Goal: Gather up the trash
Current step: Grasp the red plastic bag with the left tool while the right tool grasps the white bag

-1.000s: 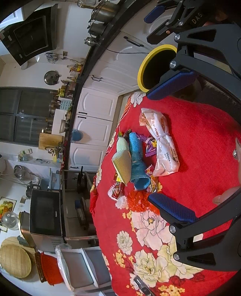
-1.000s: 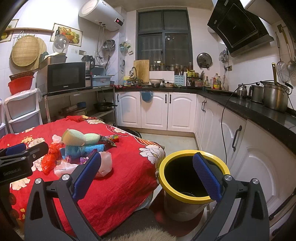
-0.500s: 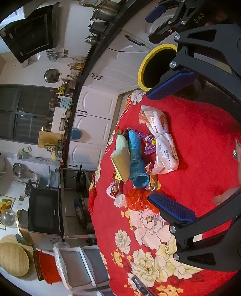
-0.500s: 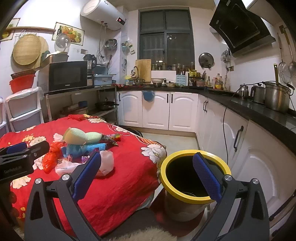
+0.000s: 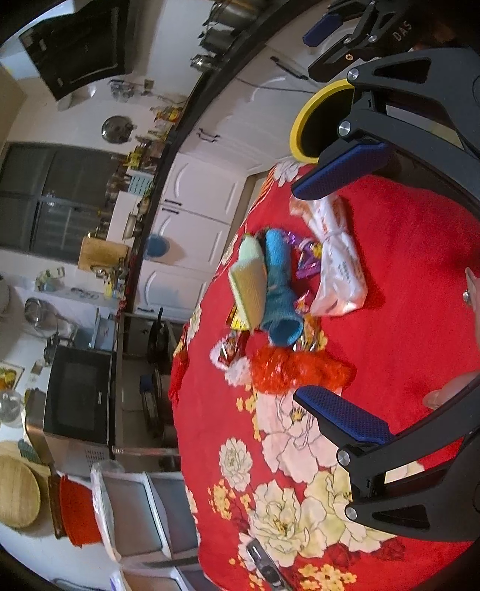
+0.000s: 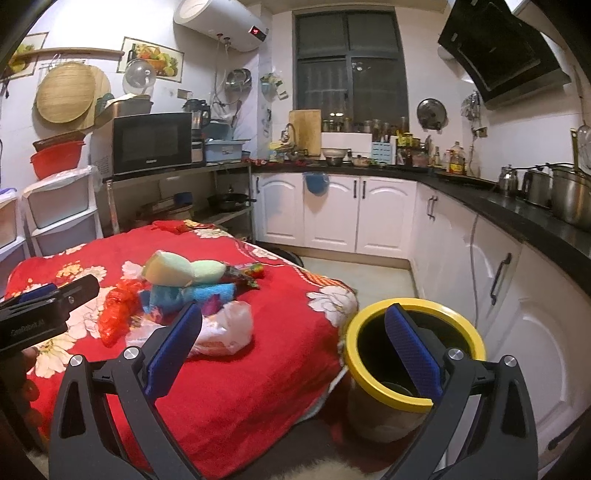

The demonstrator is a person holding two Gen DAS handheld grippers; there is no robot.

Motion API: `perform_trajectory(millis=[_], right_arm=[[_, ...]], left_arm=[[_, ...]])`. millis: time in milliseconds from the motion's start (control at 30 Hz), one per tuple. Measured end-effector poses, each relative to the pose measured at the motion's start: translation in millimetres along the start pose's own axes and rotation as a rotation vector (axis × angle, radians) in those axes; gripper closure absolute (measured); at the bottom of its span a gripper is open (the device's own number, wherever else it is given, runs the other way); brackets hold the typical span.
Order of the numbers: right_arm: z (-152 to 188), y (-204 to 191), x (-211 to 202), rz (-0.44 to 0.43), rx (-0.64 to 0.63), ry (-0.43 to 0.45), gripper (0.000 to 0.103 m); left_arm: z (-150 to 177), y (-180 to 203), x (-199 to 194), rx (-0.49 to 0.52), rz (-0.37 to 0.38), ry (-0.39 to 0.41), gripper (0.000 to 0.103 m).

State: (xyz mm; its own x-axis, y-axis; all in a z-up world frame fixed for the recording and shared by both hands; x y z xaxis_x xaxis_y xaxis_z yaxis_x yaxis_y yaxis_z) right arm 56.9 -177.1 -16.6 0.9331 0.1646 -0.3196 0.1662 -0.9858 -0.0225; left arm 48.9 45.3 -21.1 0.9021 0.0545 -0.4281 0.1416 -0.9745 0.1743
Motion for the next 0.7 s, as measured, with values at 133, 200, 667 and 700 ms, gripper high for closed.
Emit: perform_trajectory(millis=[133,200,667,700], right_arm=[[-6.5,-12.5,8.8,-0.032,-0.011,0.001,0.006],[-9.4,-18.6,14.1,-0.053,-0.013,-0.001,0.006],[-26.4,-43.2,64.4,-0.12,-0.012,-0.054,0.006],[-27.1,-43.6,69.4,-0.121,-0.01,-0.06,0.006]], left_arm=[[-4.7,-15.3,1.9,-0.029,-0.025,0.008,0.011],[-8.4,-23.6,2.3,-0.042,-0.041,0.014,0.011],[-37.8,-73.0,25.4,-0.089,-0.132,0.007,0.011],[-39.4,-76.0,29.1,-0.09,-0.134,0.003,0.011]])
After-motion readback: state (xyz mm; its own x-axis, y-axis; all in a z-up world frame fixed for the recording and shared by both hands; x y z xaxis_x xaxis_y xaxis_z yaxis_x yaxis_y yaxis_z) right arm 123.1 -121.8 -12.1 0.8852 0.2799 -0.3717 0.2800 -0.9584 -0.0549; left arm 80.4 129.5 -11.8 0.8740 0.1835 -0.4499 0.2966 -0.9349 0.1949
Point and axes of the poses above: each gripper's, at about its wrist camera, not at the fingertips, and x roughly the way its jaws point, y to its right, z to its underside, the point moved 5 cm from there along x, roughly the way its jaws point, and after that the axes turned 2 degrees about y, right-handed, at the moved point
